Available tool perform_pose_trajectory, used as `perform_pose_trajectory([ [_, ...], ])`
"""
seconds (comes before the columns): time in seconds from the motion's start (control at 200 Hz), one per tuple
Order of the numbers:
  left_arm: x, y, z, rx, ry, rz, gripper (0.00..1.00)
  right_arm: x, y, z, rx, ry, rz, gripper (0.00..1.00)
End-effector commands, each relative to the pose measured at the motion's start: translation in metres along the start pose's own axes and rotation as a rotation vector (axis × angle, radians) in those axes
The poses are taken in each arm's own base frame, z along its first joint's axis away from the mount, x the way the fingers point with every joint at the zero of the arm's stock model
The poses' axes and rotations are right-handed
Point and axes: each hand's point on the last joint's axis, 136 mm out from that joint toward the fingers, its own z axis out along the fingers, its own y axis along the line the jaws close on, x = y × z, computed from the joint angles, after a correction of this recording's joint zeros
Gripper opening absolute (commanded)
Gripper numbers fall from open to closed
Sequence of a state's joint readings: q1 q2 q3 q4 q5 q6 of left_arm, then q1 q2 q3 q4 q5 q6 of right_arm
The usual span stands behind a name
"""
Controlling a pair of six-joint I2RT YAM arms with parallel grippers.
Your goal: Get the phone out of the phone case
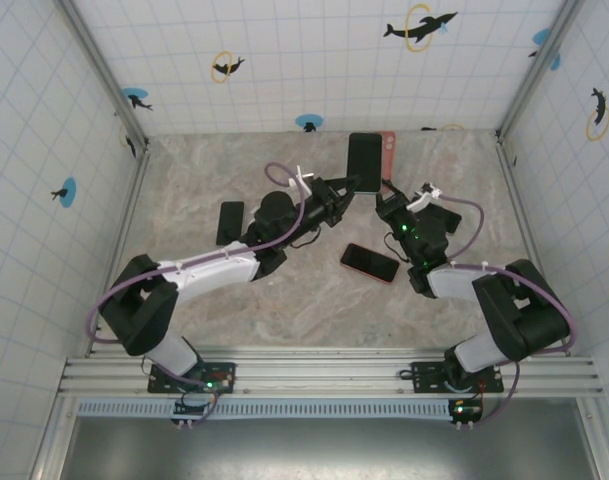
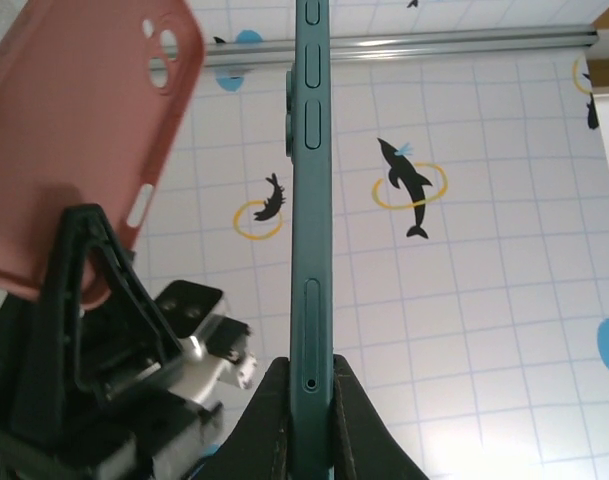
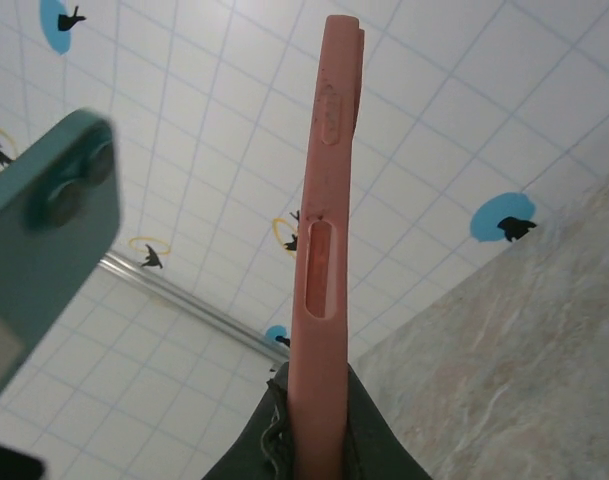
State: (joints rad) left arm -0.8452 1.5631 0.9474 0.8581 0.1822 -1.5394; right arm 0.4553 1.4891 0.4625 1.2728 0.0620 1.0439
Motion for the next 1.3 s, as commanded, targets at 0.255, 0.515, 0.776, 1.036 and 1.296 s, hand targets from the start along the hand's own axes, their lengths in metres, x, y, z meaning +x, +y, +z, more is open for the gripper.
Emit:
perform_pose_trajectory([
  [0.255, -0.035, 0.039, -0.068, -0.134, -0.034, 0.079, 0.0, 0.024, -0.014, -0.003, 0.041, 0.094, 0.028, 0.0],
  [0.515, -0.07, 0.102, -0.117, -0.291, -0.068, 0.08, 0.0, 0.066, -0.025, -0.014, 0.085, 0.207, 0.064, 0.0],
  [0.776, -0.085, 0.152, -0.127, -0.379, -0.042, 0.066, 0.0, 0.096, -0.032, -0.022, 0.113, 0.274, 0.084, 0.0],
  [1.036, -0.097, 0.182, -0.121, -0.411, -0.037, 0.052, 0.0, 0.115, -0.033, -0.024, 0.121, 0.313, 0.079, 0.0],
  [1.296, -0.119, 0.211, -0.128, -0.446, -0.079, 0.02, 0.0, 0.12, -0.036, -0.027, 0.131, 0.324, 0.077, 0.0],
])
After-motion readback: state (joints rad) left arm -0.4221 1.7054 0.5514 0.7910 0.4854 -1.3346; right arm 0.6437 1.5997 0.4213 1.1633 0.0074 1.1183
